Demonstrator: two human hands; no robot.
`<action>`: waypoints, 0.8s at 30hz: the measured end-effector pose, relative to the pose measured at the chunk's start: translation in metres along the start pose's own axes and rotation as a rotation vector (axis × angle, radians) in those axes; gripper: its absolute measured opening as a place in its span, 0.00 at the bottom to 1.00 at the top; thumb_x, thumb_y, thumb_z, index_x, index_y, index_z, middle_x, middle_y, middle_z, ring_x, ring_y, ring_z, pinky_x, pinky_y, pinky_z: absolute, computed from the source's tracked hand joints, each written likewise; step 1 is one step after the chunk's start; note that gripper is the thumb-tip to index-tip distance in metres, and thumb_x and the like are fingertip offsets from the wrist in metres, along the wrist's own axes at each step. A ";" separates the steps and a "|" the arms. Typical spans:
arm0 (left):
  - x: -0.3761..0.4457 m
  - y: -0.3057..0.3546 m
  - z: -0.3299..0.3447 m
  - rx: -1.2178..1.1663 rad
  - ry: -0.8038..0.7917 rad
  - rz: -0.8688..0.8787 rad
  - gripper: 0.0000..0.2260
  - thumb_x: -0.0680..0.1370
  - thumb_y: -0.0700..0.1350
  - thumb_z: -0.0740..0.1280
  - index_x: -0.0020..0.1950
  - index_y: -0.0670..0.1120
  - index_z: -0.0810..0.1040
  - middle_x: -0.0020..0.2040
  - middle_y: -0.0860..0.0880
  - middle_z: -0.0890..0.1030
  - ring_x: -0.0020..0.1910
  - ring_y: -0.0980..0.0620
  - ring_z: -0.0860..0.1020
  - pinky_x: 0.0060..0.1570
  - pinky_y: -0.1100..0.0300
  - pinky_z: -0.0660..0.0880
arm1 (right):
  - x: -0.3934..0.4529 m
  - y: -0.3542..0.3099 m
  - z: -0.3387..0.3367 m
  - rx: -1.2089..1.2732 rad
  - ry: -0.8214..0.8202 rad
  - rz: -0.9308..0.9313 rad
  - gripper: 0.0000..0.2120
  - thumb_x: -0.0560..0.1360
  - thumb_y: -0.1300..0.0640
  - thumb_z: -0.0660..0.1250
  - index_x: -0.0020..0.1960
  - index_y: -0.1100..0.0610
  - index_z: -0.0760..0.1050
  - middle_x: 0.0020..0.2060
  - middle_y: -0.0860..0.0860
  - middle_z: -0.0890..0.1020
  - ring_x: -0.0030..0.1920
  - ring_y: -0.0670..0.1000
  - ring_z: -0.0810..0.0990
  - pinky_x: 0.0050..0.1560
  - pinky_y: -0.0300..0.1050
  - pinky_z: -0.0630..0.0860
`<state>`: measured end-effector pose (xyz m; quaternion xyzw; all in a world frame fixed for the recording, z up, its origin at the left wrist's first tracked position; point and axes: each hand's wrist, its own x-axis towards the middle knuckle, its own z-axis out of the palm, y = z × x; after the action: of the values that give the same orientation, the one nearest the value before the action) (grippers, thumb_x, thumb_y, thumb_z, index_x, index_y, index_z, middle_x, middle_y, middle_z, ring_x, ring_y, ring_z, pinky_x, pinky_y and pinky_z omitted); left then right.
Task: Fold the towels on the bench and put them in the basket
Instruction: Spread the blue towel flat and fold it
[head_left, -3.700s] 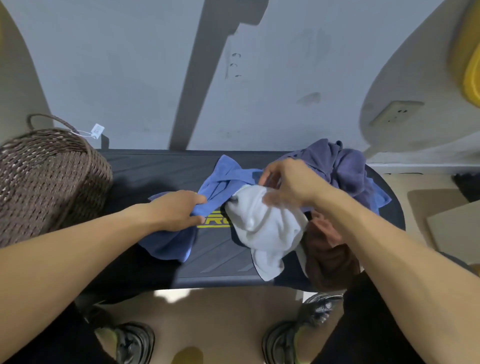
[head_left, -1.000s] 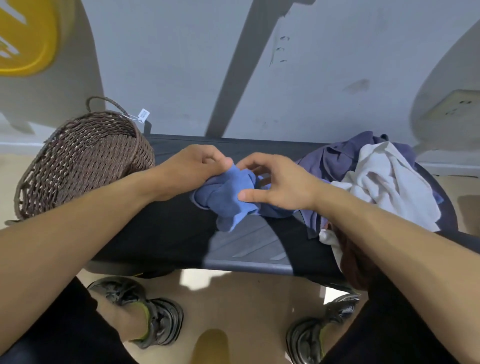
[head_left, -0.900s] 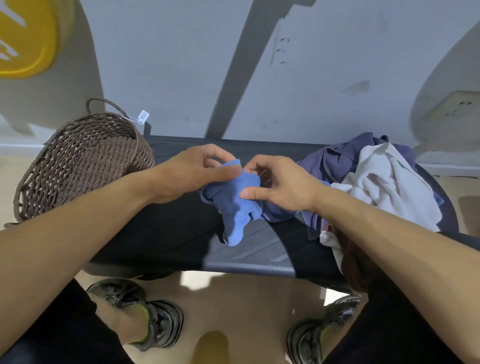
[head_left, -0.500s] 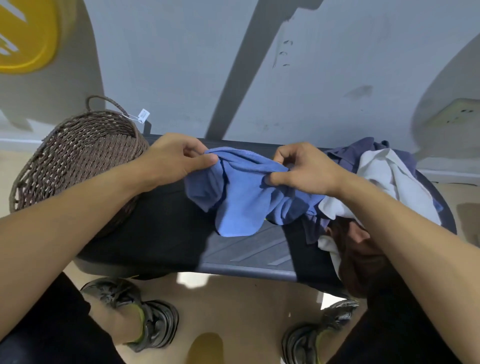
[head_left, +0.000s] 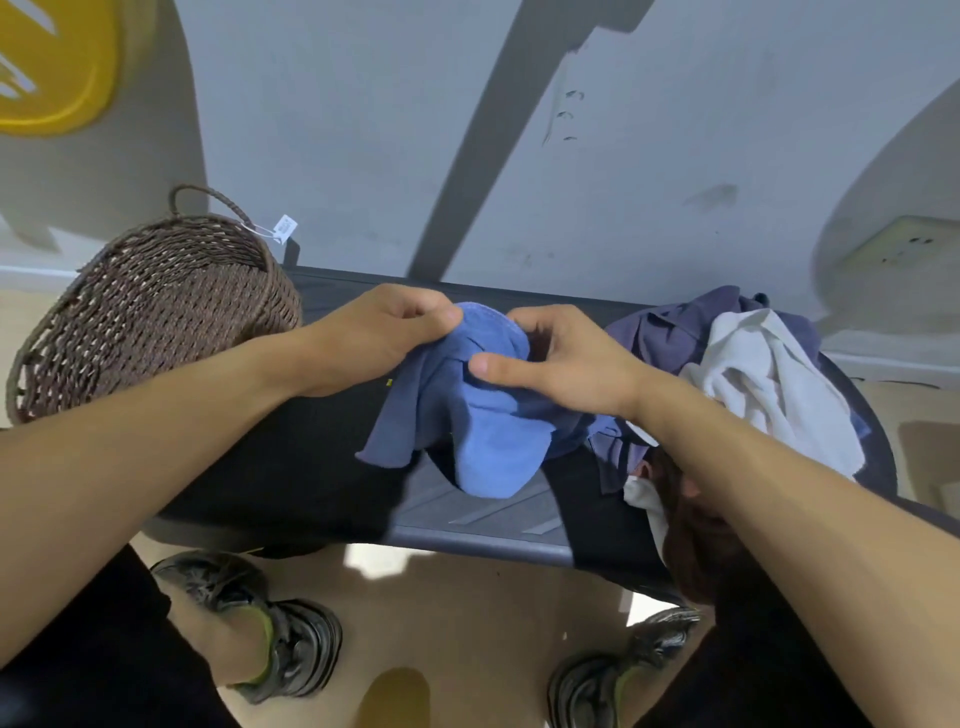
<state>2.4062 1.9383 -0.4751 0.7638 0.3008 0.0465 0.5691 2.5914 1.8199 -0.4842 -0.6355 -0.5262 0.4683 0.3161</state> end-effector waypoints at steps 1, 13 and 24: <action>0.001 0.000 -0.001 0.047 0.029 0.009 0.17 0.83 0.46 0.61 0.35 0.50 0.77 0.35 0.54 0.75 0.37 0.57 0.71 0.42 0.59 0.68 | 0.001 -0.001 0.001 0.048 0.034 0.000 0.15 0.72 0.47 0.75 0.43 0.59 0.78 0.37 0.54 0.80 0.38 0.49 0.76 0.42 0.51 0.75; 0.001 0.001 -0.021 0.098 -0.062 -0.026 0.15 0.74 0.60 0.69 0.37 0.49 0.78 0.32 0.56 0.77 0.31 0.60 0.73 0.31 0.69 0.69 | 0.007 0.000 -0.034 0.156 0.357 -0.033 0.09 0.74 0.51 0.74 0.40 0.54 0.79 0.33 0.51 0.72 0.36 0.50 0.73 0.41 0.48 0.72; -0.002 -0.007 -0.046 0.017 -0.079 -0.173 0.17 0.76 0.55 0.67 0.45 0.40 0.82 0.43 0.46 0.84 0.41 0.55 0.80 0.43 0.64 0.78 | 0.002 0.009 -0.062 0.002 0.481 0.105 0.11 0.77 0.48 0.70 0.45 0.55 0.76 0.34 0.47 0.81 0.33 0.44 0.77 0.37 0.40 0.75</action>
<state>2.3827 1.9772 -0.4647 0.7410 0.3433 -0.0353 0.5760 2.6521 1.8252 -0.4702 -0.7548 -0.4016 0.3200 0.4082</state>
